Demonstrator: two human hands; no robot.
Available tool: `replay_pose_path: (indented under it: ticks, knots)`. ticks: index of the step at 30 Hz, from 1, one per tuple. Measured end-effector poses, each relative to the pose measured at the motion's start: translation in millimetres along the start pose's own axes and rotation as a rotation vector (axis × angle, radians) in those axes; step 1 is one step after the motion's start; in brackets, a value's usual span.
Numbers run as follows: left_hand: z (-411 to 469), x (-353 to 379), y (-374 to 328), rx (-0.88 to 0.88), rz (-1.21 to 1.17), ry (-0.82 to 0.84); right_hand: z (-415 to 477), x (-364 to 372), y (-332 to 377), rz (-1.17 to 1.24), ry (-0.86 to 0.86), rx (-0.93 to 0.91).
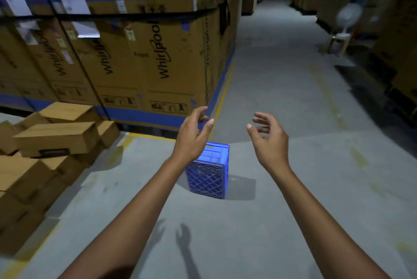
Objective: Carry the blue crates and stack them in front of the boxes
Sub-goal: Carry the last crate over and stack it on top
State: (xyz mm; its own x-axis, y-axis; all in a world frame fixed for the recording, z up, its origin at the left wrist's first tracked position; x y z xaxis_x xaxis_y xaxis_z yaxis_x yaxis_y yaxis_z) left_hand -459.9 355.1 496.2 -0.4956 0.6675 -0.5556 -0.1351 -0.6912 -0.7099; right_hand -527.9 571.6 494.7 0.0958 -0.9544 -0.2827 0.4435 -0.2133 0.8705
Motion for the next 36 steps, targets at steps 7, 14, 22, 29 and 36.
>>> replay_pose_path:
  ticks: [7,14,22,29,36]
  knots:
    - [17,-76,134,-0.113,0.150,0.038,5,159,-30,-0.271,0.222,0.006]
    - [32,-37,204,-0.130,0.265,0.199,26,190,-71,-0.469,0.285,0.074]
    - [89,18,255,-0.107,0.362,0.349,89,217,-155,-0.586,0.416,0.124]
    - [136,58,319,-0.129,0.563,0.513,138,260,-245,-0.647,0.554,0.202]
    - [168,134,386,-0.055,0.626,0.678,164,294,-340,-0.757,0.650,0.234]
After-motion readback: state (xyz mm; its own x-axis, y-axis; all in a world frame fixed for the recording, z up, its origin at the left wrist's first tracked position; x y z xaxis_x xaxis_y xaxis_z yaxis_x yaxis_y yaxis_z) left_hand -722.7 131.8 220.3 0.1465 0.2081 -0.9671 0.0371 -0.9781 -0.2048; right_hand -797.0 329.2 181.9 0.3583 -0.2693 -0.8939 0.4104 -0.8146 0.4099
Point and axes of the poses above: each hand's wrist, its own z-axis towards the middle knuckle, its own x-axis out of the palm, y = z × x, the point moved 8 cm from there along z, towards the middle knuckle, and after that the axes turned 6 degrees about y, right-handed, at the moved point
